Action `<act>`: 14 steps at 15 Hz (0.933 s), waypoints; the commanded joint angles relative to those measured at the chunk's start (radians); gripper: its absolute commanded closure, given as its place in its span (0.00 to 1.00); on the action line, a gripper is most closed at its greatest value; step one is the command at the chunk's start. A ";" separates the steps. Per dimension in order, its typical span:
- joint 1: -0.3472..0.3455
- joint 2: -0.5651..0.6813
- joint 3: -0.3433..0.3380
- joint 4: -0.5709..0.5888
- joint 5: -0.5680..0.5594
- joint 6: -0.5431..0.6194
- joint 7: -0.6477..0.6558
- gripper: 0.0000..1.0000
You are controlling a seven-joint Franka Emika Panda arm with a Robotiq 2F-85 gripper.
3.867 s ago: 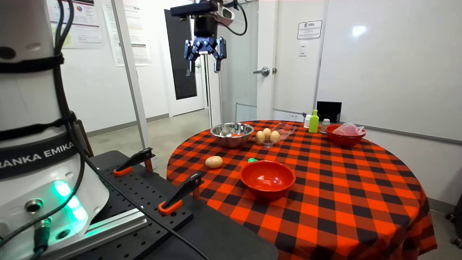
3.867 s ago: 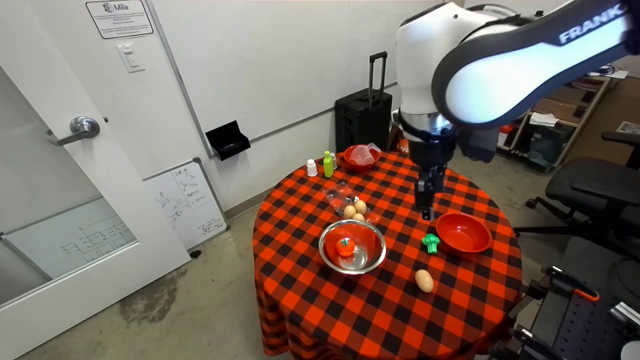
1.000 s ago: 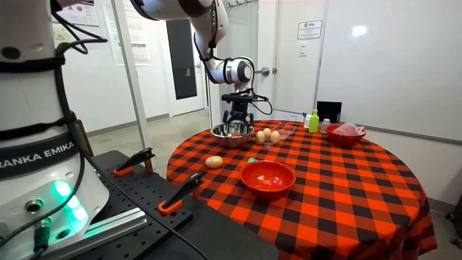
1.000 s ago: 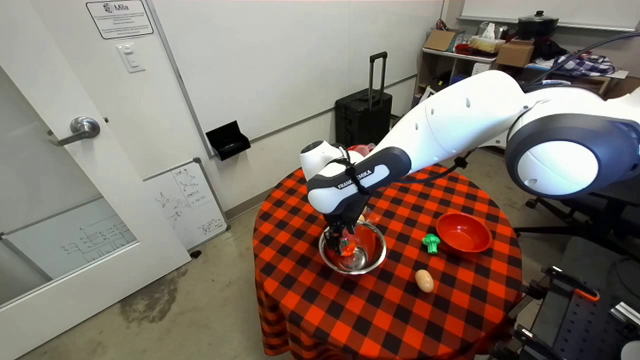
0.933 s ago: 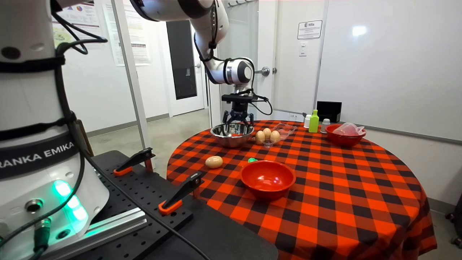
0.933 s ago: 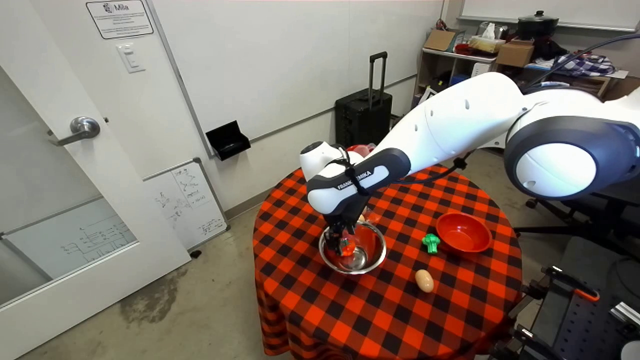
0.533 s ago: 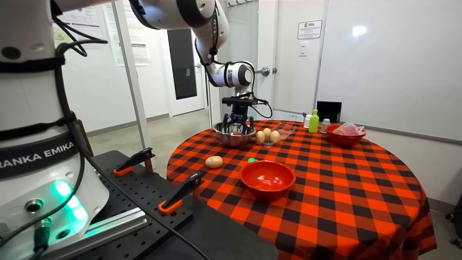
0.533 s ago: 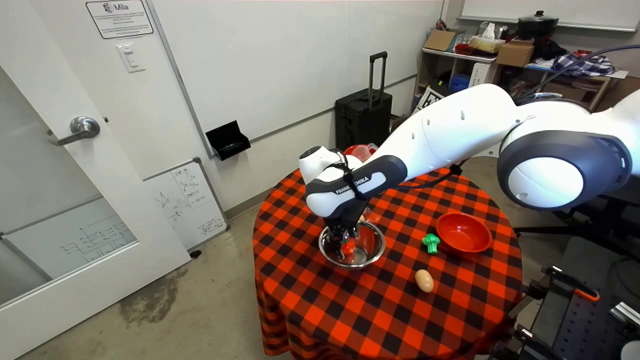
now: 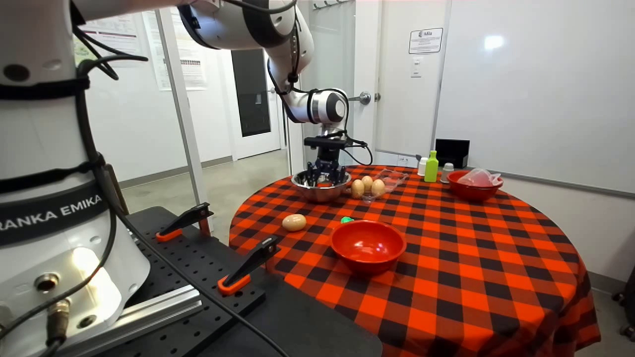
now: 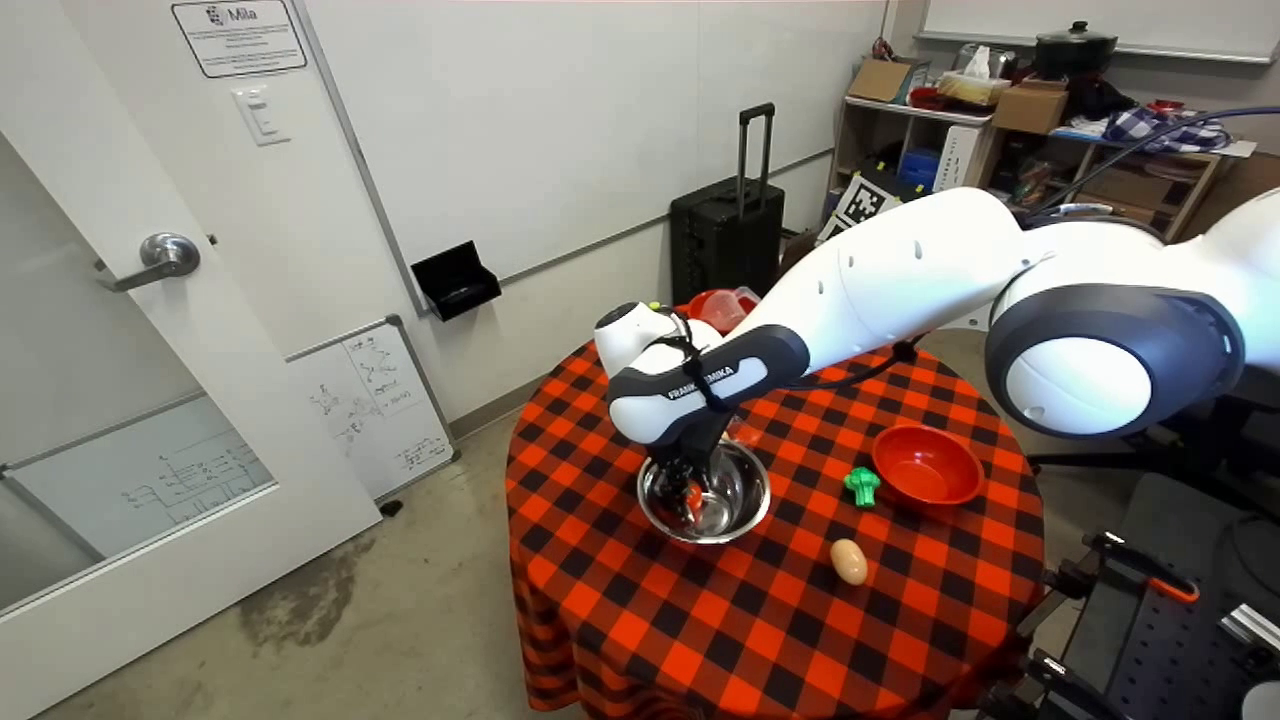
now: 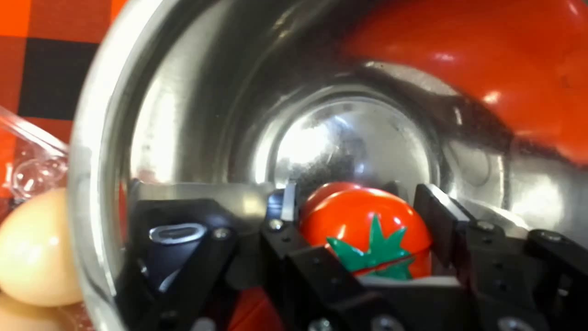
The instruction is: Remove the tomato from the bowl and put it on the table
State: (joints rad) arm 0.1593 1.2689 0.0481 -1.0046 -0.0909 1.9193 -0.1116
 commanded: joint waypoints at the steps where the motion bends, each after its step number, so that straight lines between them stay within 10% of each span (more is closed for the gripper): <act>1: 0.010 0.010 -0.008 0.026 -0.008 -0.019 0.009 0.62; 14: -0.012 -0.312 0.014 -0.370 0.020 0.165 0.031 0.62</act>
State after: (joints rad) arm 0.1589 1.1005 0.0526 -1.1775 -0.0867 2.0321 -0.1038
